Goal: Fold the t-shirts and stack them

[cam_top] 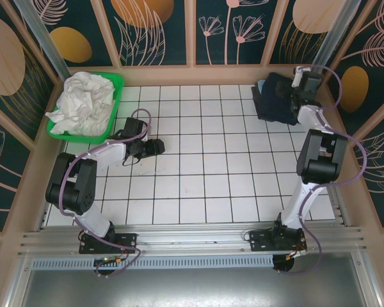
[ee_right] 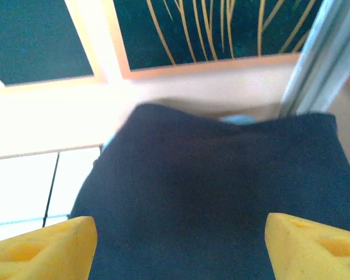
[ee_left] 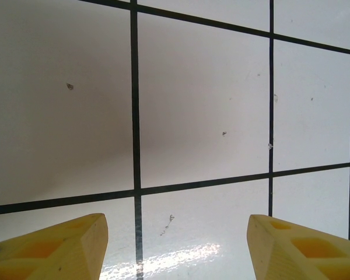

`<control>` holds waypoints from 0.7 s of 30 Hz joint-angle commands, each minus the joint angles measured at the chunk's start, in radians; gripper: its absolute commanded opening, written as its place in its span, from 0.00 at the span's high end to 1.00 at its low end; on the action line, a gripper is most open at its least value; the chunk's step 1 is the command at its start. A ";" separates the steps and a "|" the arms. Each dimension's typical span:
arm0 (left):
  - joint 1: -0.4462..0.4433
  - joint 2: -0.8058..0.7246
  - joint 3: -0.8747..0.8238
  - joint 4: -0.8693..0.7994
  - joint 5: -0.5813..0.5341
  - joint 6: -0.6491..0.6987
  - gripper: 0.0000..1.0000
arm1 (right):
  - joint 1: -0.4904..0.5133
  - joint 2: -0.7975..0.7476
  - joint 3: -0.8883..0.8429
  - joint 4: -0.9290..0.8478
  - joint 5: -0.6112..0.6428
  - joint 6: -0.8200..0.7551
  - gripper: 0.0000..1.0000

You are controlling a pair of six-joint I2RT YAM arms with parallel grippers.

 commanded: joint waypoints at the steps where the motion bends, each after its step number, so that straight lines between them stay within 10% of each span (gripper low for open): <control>1: 0.006 0.008 0.010 0.001 0.018 0.019 0.35 | 0.026 0.163 0.213 -0.174 0.085 0.036 0.25; 9: 0.007 0.000 0.010 -0.010 0.003 0.038 0.35 | 0.030 0.573 0.775 -0.632 0.133 0.069 0.13; 21: 0.006 0.019 0.017 -0.013 0.005 0.043 0.35 | -0.011 0.542 0.810 -0.721 -0.054 -0.041 0.01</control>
